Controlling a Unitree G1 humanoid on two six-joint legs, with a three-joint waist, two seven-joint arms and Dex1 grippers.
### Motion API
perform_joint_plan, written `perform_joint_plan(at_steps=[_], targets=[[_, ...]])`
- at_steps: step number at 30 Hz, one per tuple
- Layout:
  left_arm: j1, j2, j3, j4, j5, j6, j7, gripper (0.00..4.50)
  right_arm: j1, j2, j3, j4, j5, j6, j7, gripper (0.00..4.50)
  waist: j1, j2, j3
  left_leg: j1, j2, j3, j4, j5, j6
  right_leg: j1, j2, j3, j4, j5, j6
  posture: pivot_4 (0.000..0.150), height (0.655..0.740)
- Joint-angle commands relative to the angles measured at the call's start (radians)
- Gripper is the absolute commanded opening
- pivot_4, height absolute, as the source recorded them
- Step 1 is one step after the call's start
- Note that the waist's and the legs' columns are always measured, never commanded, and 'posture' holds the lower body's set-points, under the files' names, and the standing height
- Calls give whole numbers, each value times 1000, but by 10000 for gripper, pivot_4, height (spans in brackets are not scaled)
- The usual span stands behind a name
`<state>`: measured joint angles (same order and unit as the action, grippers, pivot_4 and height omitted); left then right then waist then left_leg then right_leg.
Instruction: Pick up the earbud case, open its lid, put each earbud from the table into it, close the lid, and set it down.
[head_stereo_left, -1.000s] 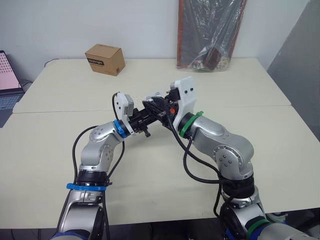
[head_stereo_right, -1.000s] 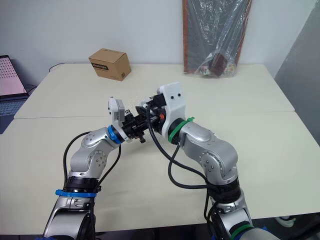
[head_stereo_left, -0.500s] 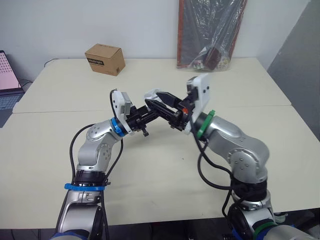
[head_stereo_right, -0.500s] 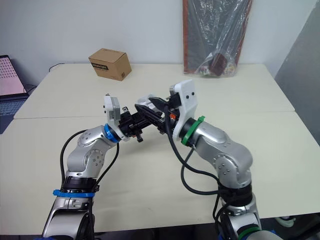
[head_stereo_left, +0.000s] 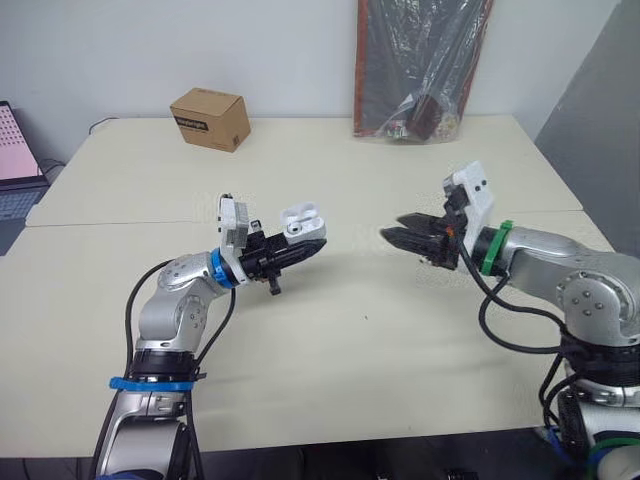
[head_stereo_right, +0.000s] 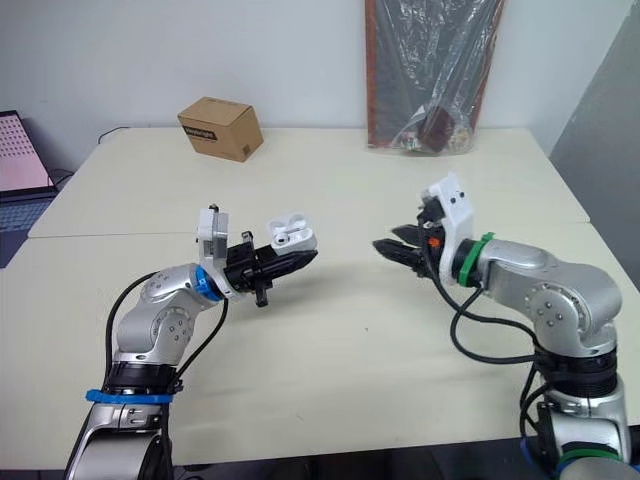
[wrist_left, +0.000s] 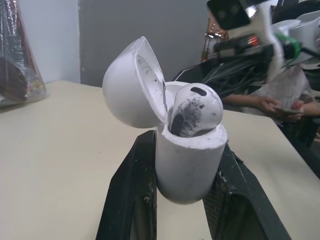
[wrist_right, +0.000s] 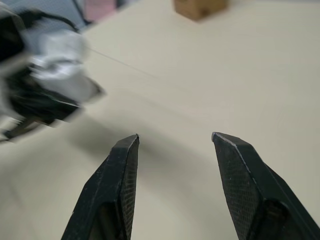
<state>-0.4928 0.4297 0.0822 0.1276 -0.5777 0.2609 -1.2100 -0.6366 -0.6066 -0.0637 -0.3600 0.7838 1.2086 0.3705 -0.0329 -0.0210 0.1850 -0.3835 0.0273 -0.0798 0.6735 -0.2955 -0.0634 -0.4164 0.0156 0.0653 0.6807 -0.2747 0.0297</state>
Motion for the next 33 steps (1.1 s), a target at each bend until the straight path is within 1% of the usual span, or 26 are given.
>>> perform_joint_plan(at_steps=[1,5,10,23,33], targets=[[2,4,10,-29,-23,-6,-15,7707,-22,-71,53,116,-128,9,-29,23894,0,0,0,0,0,0,0,0,0,0,0,0,0,0,0,1500,7400],[11,-9,1,-37,-21,-17,-9,7707,-21,-97,123,224,-248,-56,-21,23894,0,0,0,0,0,1,0,0,0,0,0,1,0,0,0,1500,7400],[29,-21,-4,-61,-23,-20,0,7707,-32,-72,182,310,-340,-129,20,23894,0,0,0,-1,0,2,-1,0,0,-2,0,2,0,0,0,1500,7400],[58,-11,9,-116,-39,3,28,7707,-82,39,220,468,-459,-202,80,23894,0,0,0,-1,0,2,-1,0,0,-3,0,3,0,0,0,1500,7400],[59,-4,13,-125,-37,12,33,7707,-85,63,208,496,-503,-208,112,23894,0,0,0,-1,0,2,0,0,0,-3,0,3,1,0,0,1500,7400]])
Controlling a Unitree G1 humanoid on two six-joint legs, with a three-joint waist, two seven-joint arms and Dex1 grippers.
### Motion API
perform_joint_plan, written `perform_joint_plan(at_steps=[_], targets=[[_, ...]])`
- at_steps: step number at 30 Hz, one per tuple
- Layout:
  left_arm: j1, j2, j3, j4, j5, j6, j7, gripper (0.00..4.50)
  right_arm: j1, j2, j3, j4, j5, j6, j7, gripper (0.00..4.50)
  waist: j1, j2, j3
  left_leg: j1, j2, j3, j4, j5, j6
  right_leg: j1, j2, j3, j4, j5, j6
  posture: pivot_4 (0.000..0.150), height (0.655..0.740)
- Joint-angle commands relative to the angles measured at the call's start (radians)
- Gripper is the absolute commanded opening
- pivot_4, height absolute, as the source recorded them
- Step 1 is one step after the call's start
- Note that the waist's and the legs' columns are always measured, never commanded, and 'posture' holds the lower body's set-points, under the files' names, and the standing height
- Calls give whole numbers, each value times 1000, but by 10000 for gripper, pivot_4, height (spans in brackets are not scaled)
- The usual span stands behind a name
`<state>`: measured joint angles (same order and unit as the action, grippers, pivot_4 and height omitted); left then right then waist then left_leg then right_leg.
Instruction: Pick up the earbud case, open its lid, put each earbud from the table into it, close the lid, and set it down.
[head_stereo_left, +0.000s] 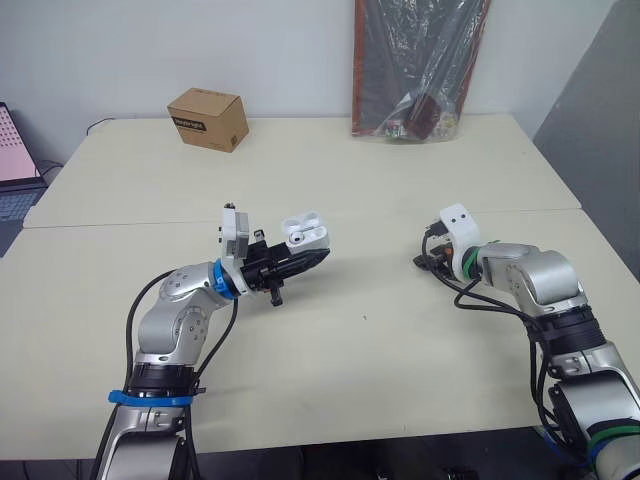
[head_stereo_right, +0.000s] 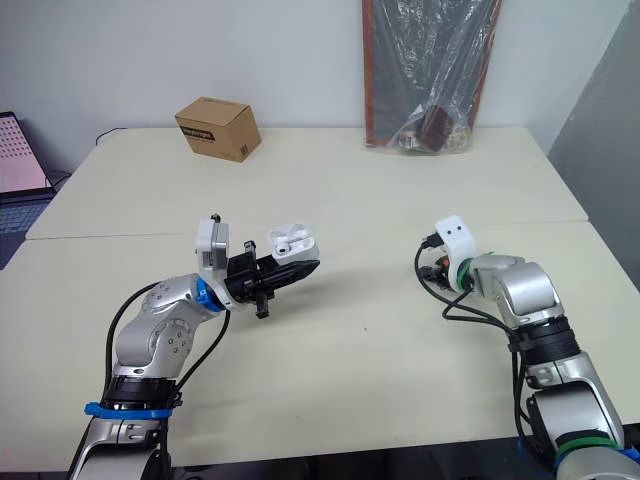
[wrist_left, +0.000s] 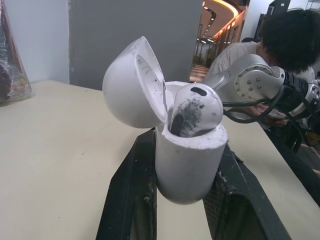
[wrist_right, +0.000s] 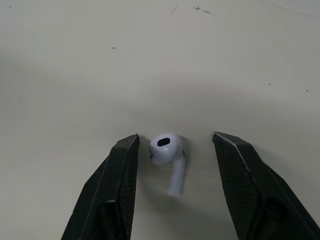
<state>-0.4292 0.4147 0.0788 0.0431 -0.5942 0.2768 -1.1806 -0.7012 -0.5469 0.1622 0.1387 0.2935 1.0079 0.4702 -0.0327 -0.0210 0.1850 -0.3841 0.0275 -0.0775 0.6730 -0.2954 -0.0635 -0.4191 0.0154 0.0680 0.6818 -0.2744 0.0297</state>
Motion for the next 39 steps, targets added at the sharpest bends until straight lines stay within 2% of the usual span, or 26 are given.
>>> perform_joint_plan(at_steps=[1,7,10,14,24,35,39], targets=[[-5,11,16,-40,-21,-4,4,7707,-20,3,-19,-3,-15,-5,15,23894,0,0,0,0,0,0,0,0,0,0,0,0,0,0,0,1500,7400],[-9,10,15,-35,-22,-4,4,7707,-20,1,-25,-7,-20,4,23,23894,0,0,0,0,0,0,0,0,0,0,0,0,0,0,0,1500,7400],[-11,10,14,-33,-22,-5,6,7707,-16,0,-23,-16,-25,7,19,18425,0,0,0,0,0,0,0,0,0,0,0,0,0,0,0,1500,7400],[-12,7,13,-32,-21,-6,9,7707,-10,-3,-21,-21,-31,10,25,4202,0,0,0,0,0,0,0,0,0,0,0,0,0,0,0,1500,7400],[-15,4,12,-29,-22,-7,10,7707,8,-58,24,-81,-51,7,110,3723,0,0,0,0,0,0,0,0,0,0,0,0,0,0,0,1500,7400],[-15,2,9,-25,-20,-9,6,7707,124,-296,216,-389,-47,-161,468,3723,1,0,0,0,0,-1,1,0,0,0,0,-1,0,0,0,1500,7400],[-19,1,8,-21,-19,-11,5,7707,158,-333,274,-461,-70,-236,546,3723,0,0,0,0,0,-1,2,0,0,1,0,-1,0,0,0,1500,7400]])
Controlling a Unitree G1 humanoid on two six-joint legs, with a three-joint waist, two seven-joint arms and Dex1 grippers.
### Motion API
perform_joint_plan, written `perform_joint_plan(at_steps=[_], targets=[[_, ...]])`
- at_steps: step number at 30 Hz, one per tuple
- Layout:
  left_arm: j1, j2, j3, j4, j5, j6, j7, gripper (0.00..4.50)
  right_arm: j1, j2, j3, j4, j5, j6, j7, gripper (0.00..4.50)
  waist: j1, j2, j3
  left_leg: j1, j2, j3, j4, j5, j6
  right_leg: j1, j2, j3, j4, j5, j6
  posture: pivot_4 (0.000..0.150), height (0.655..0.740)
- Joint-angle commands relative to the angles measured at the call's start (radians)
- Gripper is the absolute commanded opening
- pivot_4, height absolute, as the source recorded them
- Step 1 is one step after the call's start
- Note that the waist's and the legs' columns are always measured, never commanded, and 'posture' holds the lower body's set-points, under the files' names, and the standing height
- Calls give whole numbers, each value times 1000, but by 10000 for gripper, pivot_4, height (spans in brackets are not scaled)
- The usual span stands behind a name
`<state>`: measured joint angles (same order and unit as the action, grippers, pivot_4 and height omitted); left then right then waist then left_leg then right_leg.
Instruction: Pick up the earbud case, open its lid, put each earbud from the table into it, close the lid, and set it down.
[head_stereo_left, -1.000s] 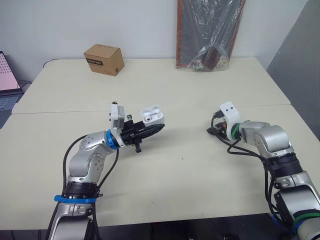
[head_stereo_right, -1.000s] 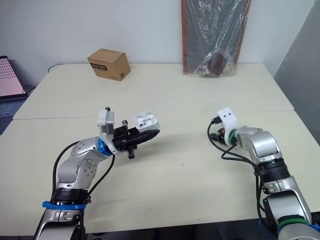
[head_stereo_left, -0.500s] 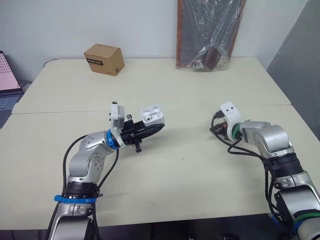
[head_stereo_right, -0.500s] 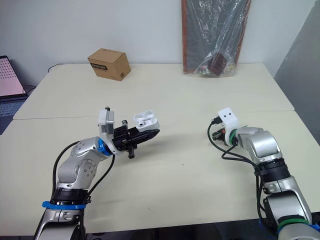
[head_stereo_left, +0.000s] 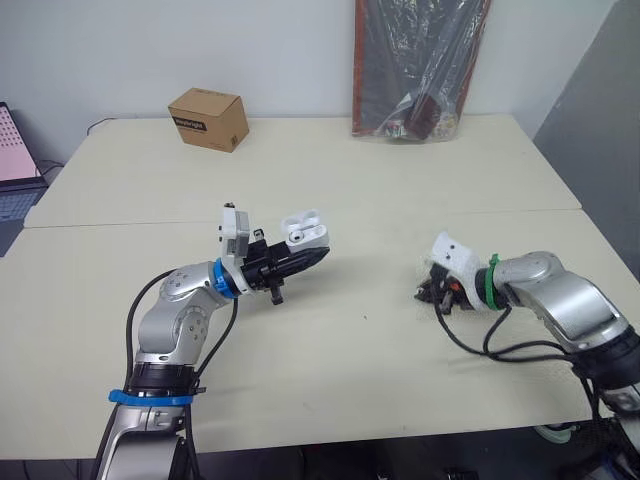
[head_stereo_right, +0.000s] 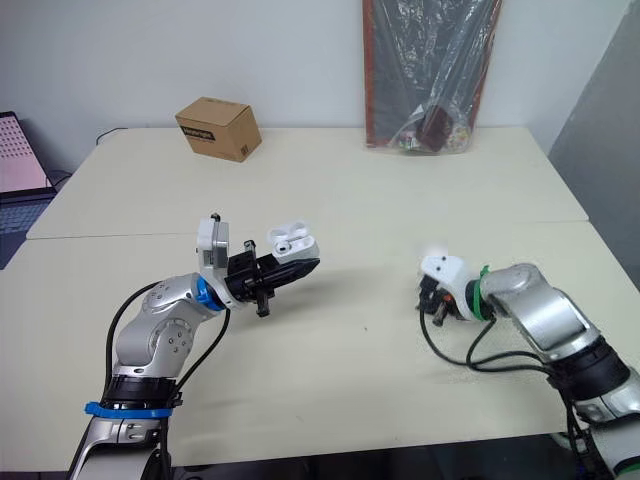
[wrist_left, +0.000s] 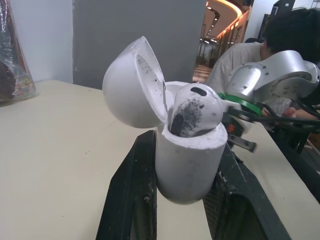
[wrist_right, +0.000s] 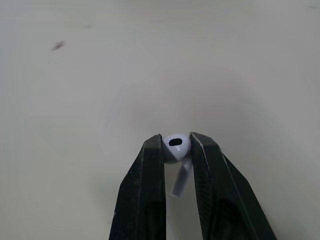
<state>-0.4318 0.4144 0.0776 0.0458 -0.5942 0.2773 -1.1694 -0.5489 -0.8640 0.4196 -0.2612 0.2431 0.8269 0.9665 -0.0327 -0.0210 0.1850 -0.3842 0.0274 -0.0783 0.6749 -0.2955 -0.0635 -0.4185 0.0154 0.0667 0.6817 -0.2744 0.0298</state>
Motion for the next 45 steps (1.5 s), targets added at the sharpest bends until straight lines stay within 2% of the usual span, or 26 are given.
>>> perform_joint_plan(at_steps=[1,18,33,40,45], targets=[[-16,1,9,-24,-18,-12,-6,7707,10,-15,22,-70,-21,-62,59,3723,0,0,0,0,0,0,0,0,0,0,0,0,0,0,0,1500,7400],[-21,2,8,-20,-16,-13,-8,7707,6,-7,65,-61,-132,-145,137,3723,1,0,0,1,0,-1,2,0,0,3,0,-1,0,0,1,1500,7400],[-18,3,8,-21,-15,-15,-7,7707,7,22,59,-42,-151,-134,163,3723,1,0,0,2,0,-1,2,0,0,4,0,-1,0,0,1,1500,7400],[-16,4,9,-24,-14,-15,-6,7707,-7,9,71,-50,-173,-129,171,27800,1,0,0,2,0,-1,2,0,0,4,0,-1,0,0,1,1500,7400],[-17,1,8,-23,-14,-17,-4,7707,-68,0,95,-116,-167,14,205,27800,1,0,0,2,0,-1,2,0,0,4,0,-1,0,0,1,1500,7400]])
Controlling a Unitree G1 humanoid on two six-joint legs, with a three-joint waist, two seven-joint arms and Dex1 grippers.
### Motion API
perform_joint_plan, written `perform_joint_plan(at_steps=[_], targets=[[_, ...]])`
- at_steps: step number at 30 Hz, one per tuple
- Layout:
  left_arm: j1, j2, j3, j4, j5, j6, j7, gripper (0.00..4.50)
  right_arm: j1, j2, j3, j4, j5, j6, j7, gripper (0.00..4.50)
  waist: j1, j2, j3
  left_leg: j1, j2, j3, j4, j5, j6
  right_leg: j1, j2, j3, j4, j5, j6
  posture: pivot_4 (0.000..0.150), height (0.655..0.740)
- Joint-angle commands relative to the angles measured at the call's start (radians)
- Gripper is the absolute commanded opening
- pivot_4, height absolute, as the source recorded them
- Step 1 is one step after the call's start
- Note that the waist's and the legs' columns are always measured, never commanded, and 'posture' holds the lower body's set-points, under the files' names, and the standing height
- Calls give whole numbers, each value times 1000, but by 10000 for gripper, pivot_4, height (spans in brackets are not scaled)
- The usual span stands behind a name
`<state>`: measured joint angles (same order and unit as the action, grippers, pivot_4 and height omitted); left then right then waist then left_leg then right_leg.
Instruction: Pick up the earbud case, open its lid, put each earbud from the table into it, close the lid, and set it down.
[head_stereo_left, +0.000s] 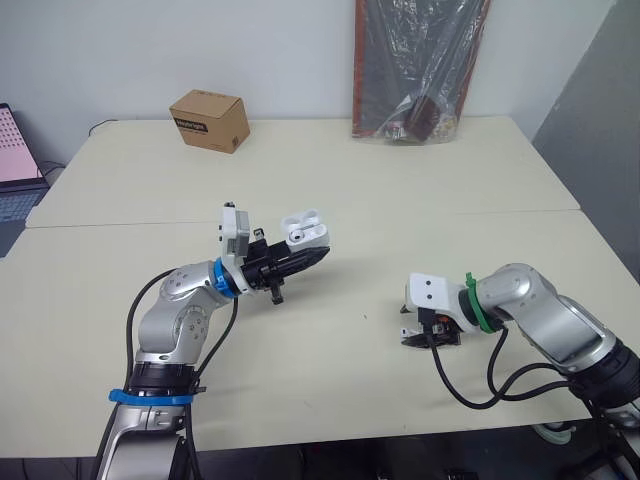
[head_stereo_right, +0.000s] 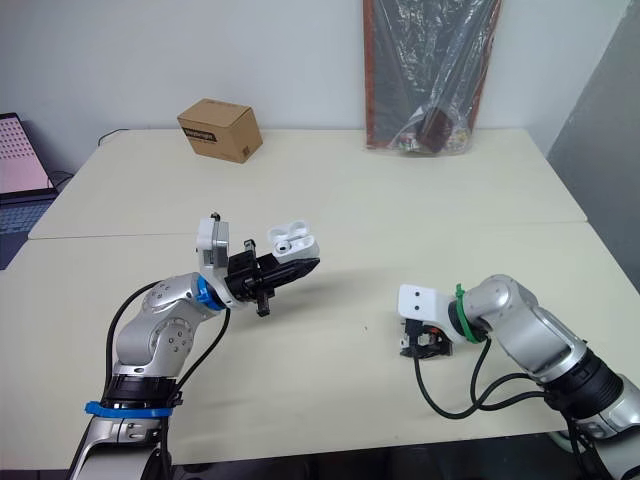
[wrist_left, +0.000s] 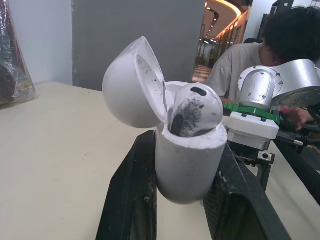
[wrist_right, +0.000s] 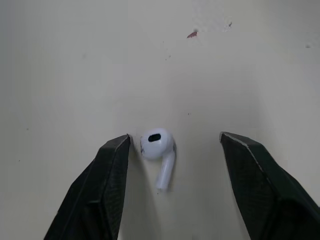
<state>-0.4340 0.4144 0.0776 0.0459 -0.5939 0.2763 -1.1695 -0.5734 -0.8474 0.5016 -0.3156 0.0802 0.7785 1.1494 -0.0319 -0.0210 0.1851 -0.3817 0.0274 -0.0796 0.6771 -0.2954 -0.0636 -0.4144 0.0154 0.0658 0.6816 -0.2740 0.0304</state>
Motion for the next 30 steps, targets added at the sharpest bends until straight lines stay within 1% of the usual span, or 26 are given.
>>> perform_joint_plan(at_steps=[1,3,8,10,16,21,25,30], targets=[[-14,0,8,-23,-14,-17,-4,7707,-54,-19,24,-67,-15,80,22,27800,0,0,0,0,0,0,0,0,0,0,0,0,0,0,0,1500,7400],[-14,-3,6,-24,-14,-18,-3,7707,-83,-21,50,-82,-25,133,20,27800,0,0,0,0,0,-1,0,0,0,0,0,-1,0,0,0,1500,7400],[-14,-8,4,-22,-12,-20,-3,7707,-169,9,124,-161,-12,344,-5,27800,0,0,0,0,0,-1,0,0,0,0,0,-1,0,0,0,1500,7400],[-14,-9,3,-21,-12,-21,-3,7707,-220,6,192,-191,-16,449,-18,27800,0,0,0,0,0,-1,0,0,0,0,0,-1,0,0,0,1500,7400],[-13,-16,0,-20,-10,-25,-3,7707,-316,64,292,-238,17,652,-114,27800,0,0,0,0,0,-1,0,0,0,0,0,-1,0,0,0,1500,7400],[-9,-17,1,-22,-9,-25,-3,7707,-375,81,359,-255,62,751,-193,27800,0,0,0,-1,0,-2,0,0,0,0,-1,-2,0,0,0,1500,7400],[-6,-17,2,-25,-9,-23,-1,7707,-406,76,393,-247,93,778,-242,27800,0,0,0,-1,0,-2,0,0,0,-1,-1,-2,0,0,0,1500,7400],[-5,-15,3,-27,-10,-21,0,7707,-421,79,399,-245,144,798,-281,27800,0,0,0,-1,0,-1,0,0,0,-1,-1,-2,0,0,0,1500,7400]])
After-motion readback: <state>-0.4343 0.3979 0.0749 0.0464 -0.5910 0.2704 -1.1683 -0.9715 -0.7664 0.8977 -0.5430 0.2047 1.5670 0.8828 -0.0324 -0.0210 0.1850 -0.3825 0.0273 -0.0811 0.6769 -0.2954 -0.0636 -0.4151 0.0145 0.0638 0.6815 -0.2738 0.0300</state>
